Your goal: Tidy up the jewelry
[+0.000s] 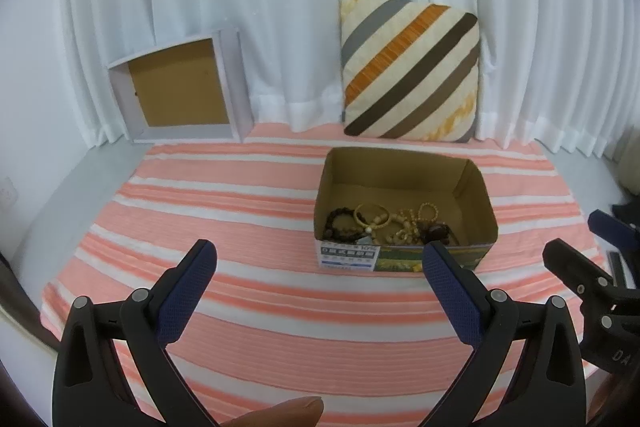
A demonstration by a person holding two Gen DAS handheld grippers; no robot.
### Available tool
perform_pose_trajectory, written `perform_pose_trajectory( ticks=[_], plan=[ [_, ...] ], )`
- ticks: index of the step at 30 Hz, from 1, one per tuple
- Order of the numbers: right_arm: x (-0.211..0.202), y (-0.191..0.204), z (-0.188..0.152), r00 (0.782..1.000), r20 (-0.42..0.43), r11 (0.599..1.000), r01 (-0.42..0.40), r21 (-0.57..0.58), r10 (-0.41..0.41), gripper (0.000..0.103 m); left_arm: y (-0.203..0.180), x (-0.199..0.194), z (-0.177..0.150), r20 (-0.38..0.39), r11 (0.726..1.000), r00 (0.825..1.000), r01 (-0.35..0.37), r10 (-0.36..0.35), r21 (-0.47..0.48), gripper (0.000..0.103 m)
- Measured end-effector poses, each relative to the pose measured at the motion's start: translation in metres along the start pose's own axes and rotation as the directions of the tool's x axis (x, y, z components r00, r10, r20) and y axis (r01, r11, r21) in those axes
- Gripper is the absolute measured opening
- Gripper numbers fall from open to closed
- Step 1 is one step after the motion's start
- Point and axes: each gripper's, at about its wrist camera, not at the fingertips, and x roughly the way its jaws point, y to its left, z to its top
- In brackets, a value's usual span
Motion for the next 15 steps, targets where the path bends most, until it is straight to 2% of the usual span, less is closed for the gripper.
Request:
perform_pose_trajectory(
  ticks=[15],
  plan=[
    [-0.0015,0.0039,0.0006,1.000,-0.003,1.000,0.000,0.001,0.000,0.085,-0.0022,0.0014,-0.0008,-0.009,1.000,1.000,-0.010,0.010,0.006,0.102]
  ],
)
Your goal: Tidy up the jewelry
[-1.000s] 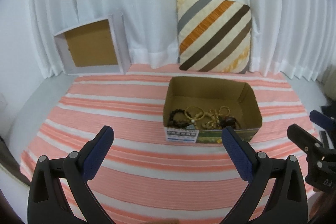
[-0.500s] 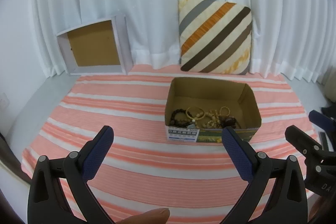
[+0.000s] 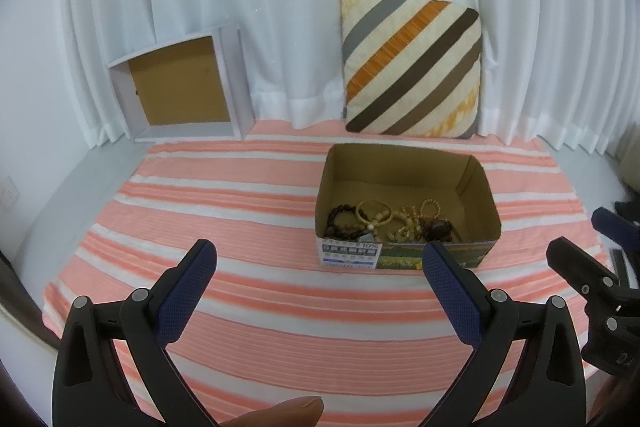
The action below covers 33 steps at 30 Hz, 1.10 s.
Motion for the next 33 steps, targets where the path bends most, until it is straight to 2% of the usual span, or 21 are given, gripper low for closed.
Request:
perform_pose_trajectory(
  ticks=[33],
  plan=[
    [0.0004,0.0017,-0.0001,1.000,0.005,1.000,-0.003,-0.006,0.003,0.085,-0.0012,-0.0019,-0.0019,-0.007,1.000,1.000,0.006,-0.006,0.001,0.102]
  ],
)
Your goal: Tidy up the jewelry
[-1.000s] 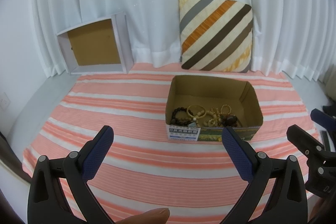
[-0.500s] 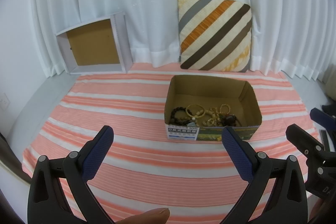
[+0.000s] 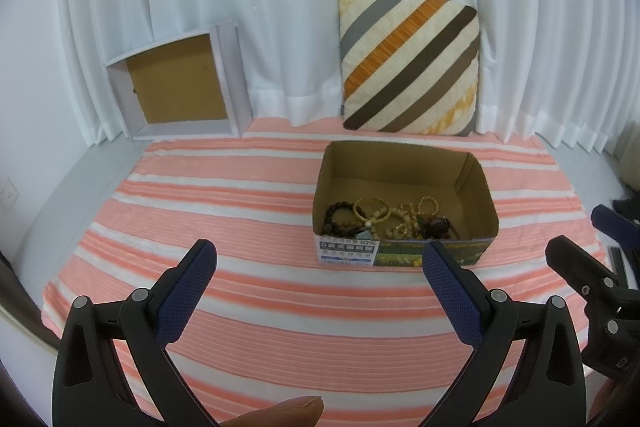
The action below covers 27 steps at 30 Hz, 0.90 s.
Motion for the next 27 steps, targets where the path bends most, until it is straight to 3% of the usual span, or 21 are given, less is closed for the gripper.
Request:
perform_pose_trajectory(
  ticks=[27],
  plan=[
    [-0.010,-0.003,0.001,1.000,0.006,1.000,0.018,-0.007,-0.018,0.085,0.001,-0.007,0.009,0.013,1.000,1.000,0.028,-0.028,0.000,0.102]
  ],
)
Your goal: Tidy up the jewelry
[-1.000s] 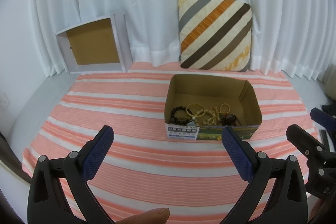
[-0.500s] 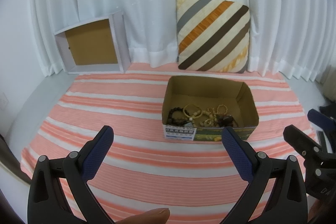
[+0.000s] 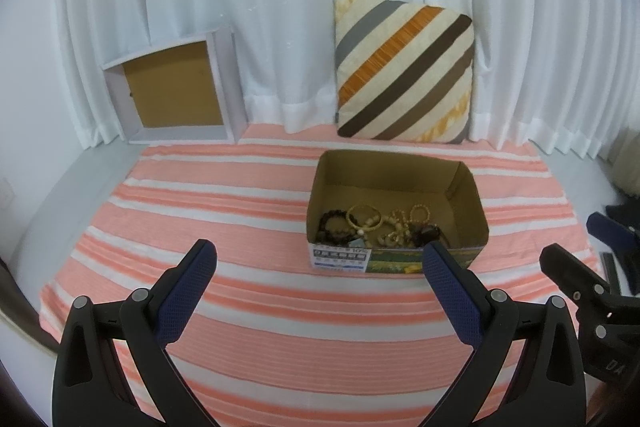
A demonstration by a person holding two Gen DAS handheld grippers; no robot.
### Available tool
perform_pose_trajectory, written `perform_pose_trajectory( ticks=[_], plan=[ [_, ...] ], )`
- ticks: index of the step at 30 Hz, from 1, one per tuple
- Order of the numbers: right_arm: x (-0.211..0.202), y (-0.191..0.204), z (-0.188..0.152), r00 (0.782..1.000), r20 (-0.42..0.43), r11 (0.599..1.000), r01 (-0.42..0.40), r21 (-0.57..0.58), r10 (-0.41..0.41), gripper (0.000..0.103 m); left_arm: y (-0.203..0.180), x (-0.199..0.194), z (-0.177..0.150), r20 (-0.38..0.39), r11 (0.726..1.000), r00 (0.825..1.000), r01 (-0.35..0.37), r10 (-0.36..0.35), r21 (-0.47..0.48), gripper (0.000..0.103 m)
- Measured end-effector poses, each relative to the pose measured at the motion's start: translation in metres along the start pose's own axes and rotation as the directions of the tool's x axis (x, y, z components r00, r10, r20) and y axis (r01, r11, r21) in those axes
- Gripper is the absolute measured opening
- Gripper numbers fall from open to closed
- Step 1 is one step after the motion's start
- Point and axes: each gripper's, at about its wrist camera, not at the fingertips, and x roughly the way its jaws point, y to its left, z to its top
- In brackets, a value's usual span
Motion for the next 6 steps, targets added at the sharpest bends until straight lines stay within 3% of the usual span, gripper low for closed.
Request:
perform_pose_trajectory(
  ticks=[6],
  plan=[
    [0.0003,-0.0029,-0.0002,1.000,-0.006,1.000,-0.006,0.000,0.006,0.085,-0.0020,-0.0041,-0.0024,0.032,1.000,0.999,-0.006,0.006,0.016,0.102]
  ],
)
